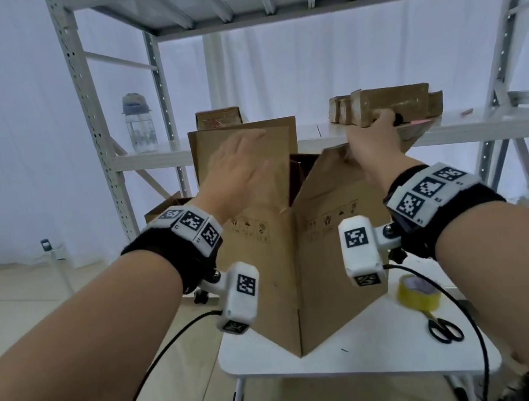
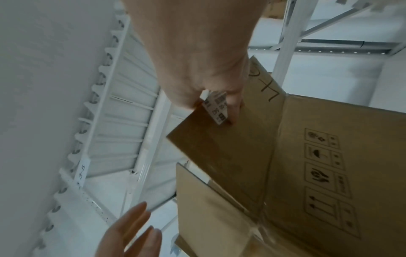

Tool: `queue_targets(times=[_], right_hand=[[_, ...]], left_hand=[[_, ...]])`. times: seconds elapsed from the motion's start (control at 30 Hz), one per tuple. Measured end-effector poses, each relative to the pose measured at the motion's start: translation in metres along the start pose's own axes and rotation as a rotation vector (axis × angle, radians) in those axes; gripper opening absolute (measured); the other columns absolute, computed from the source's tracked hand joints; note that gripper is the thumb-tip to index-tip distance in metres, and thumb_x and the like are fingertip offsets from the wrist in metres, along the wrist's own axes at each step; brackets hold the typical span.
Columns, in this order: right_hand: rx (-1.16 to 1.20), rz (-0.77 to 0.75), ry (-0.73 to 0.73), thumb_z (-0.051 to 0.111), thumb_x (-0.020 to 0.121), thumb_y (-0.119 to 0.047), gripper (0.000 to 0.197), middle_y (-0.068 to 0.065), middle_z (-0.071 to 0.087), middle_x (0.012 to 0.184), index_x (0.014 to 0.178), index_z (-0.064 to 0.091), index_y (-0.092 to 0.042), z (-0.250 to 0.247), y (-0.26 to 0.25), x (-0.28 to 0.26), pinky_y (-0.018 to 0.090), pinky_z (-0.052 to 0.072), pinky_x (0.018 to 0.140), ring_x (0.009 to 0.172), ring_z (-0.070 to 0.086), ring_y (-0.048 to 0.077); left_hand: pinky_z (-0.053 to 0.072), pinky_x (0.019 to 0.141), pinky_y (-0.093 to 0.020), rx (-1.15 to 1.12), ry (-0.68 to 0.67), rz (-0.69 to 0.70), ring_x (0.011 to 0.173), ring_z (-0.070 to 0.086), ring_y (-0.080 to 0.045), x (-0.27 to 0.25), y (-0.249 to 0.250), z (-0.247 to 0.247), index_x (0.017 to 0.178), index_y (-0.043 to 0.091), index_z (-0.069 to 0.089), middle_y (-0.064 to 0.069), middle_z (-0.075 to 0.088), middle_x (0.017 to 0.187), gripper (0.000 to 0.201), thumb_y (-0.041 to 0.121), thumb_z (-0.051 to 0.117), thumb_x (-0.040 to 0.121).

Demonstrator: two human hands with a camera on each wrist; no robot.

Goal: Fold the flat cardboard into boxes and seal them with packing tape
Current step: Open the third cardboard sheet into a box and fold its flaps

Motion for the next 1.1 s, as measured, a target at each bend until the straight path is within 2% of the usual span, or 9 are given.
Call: queue_targets(times=[0.1, 0.17, 0.23, 0.37, 0.47, 0.6, 0.77, 0.93, 1.1], right_hand=[[-0.086, -0.083, -0.018, 0.039, 0.085, -0.066, 0.052, 0.010, 0.053, 0.131, 0.122, 0.053, -0.032, 0.004, 0.000, -0.012, 0.046, 0.050, 0.093, 0.118, 0.054, 0.030], [-0.213, -0.118, -0.134, 0.042, 0.077, -0.081, 0.071, 0.011, 0.031, 0.152, 0.129, 0.049, -0.032, 0.018, -0.002, -0.025, 0.043, 0.039, 0.104, 0.133, 0.041, 0.031], [-0.355, -0.160, -0.172, 0.056, 0.077, -0.075, 0.083, 0.012, 0.011, 0.157, 0.138, 0.034, -0.025, 0.028, -0.002, -0.031, 0.034, 0.040, 0.093, 0.126, 0.045, 0.032], [-0.409, -0.185, -0.108, 0.070, 0.083, -0.041, 0.066, 0.018, 0.037, 0.135, 0.127, 0.028, -0.015, 0.036, 0.002, -0.028, 0.033, 0.044, 0.071, 0.091, 0.056, 0.029], [-0.269, -0.167, -0.024, 0.058, 0.087, -0.014, 0.045, 0.015, 0.043, 0.128, 0.120, 0.027, -0.019, 0.032, 0.009, -0.025, 0.032, 0.043, 0.067, 0.082, 0.056, 0.025], [-0.205, -0.163, 0.005, 0.046, 0.091, -0.005, 0.053, 0.001, 0.052, 0.096, 0.138, 0.026, -0.021, 0.016, 0.010, -0.020, 0.025, 0.040, 0.059, 0.076, 0.055, 0.016], [-0.298, -0.228, 0.088, 0.043, 0.093, -0.007, 0.062, 0.004, 0.057, 0.116, 0.149, 0.020, -0.018, -0.008, -0.002, -0.007, 0.034, 0.043, 0.075, 0.098, 0.058, 0.026], [-0.258, -0.231, 0.072, 0.040, 0.094, -0.009, 0.039, 0.000, 0.056, 0.094, 0.133, 0.043, -0.013, -0.013, 0.032, 0.007, 0.039, 0.051, 0.075, 0.090, 0.060, 0.026], [-0.226, -0.169, -0.039, 0.049, 0.094, -0.007, 0.055, -0.003, 0.054, 0.109, 0.145, 0.031, -0.015, -0.003, 0.074, 0.006, 0.029, 0.047, 0.078, 0.091, 0.056, 0.019]], left_hand=[[0.025, 0.115, -0.043, -0.033, -0.127, -0.131, 0.139, 0.030, -0.027, 0.002, -0.026, 0.012, 0.147, 0.014, 0.029, -0.010, 0.025, 0.152, 0.055, 0.029, 0.049, 0.098], [0.024, 0.116, -0.046, -0.024, -0.201, -0.175, 0.142, 0.024, -0.029, 0.001, -0.031, 0.022, 0.150, 0.018, 0.025, -0.008, 0.017, 0.156, 0.059, 0.031, 0.050, 0.098], [0.023, 0.117, -0.048, -0.020, -0.243, -0.193, 0.143, 0.021, -0.029, 0.001, -0.029, 0.028, 0.151, 0.021, 0.022, -0.007, 0.012, 0.158, 0.061, 0.031, 0.050, 0.097], [0.020, 0.118, -0.047, -0.005, -0.295, -0.190, 0.144, 0.019, -0.030, 0.001, -0.021, 0.038, 0.152, 0.022, 0.019, -0.007, 0.010, 0.158, 0.063, 0.032, 0.050, 0.098], [0.020, 0.118, -0.047, 0.010, -0.308, -0.174, 0.145, 0.018, -0.031, 0.000, -0.019, 0.040, 0.152, 0.023, 0.016, -0.006, 0.008, 0.159, 0.065, 0.034, 0.050, 0.097], [0.016, 0.118, -0.049, 0.003, -0.288, -0.200, 0.146, 0.011, -0.033, 0.001, -0.026, 0.038, 0.153, 0.029, 0.011, -0.006, 0.002, 0.160, 0.068, 0.039, 0.048, 0.097], [0.008, 0.118, -0.053, 0.135, -0.298, -0.218, 0.148, 0.004, -0.033, 0.003, -0.037, 0.051, 0.153, 0.036, 0.003, -0.010, -0.004, 0.161, 0.069, 0.056, 0.037, 0.096], [0.000, 0.117, -0.056, 0.235, -0.452, -0.196, 0.148, -0.007, -0.029, -0.011, -0.031, 0.093, 0.152, 0.040, 0.002, -0.005, -0.010, 0.162, 0.068, 0.066, 0.026, 0.093], [0.000, 0.117, -0.055, 0.320, -0.487, -0.211, 0.148, -0.001, -0.029, -0.020, -0.036, 0.115, 0.152, 0.037, 0.005, -0.004, 0.001, 0.162, 0.070, 0.066, 0.027, 0.093]])
Point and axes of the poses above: each hand's wrist, its own x-axis towards the middle knuckle, its own z-axis out of the palm, y = z × x, the point moved 7 cm from there along x, towards the middle knuckle
